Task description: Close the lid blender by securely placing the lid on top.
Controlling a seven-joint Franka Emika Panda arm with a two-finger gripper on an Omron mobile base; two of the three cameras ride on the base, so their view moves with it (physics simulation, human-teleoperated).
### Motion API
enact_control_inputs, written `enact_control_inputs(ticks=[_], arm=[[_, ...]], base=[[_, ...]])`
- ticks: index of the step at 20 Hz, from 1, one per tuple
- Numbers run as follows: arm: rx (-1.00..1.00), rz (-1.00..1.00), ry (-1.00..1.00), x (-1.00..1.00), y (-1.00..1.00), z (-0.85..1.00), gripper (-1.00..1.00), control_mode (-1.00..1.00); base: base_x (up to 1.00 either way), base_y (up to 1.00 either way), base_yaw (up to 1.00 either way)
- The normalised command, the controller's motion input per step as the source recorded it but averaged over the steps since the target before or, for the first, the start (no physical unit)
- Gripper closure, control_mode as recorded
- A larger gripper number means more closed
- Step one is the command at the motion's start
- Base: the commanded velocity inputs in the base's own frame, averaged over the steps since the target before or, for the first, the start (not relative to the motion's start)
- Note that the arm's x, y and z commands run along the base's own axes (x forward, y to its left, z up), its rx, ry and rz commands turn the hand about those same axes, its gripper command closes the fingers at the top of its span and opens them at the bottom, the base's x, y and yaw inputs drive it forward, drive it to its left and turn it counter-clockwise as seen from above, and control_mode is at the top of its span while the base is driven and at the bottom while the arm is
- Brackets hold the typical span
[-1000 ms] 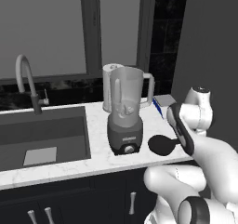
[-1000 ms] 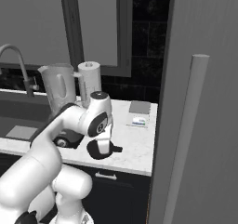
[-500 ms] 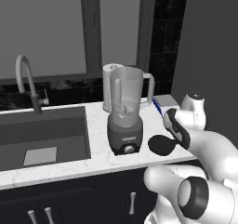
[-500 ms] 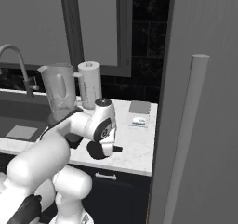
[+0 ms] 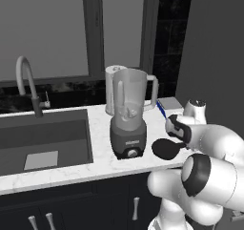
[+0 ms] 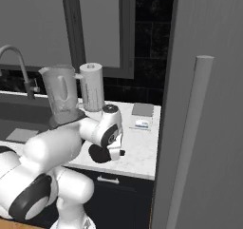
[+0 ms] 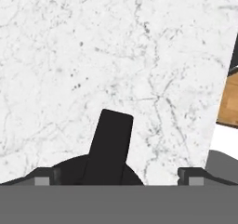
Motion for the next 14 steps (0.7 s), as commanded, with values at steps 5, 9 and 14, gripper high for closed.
enact_control_inputs(ticks=[5, 9, 14], arm=[[0.00, 0.00, 0.00, 0.18, -0.09, -0.30, -1.00, -1.00], [0.00, 0.00, 0.00, 0.17, -0.01, -0.28, -1.00, -1.00], [0.00, 0.00, 0.00, 0.15, 0.00, -0.24, -1.00, -1.00]], base=[[0.00, 0.00, 0.00], [0.00, 0.00, 0.00], [0.00, 0.00, 0.00]])
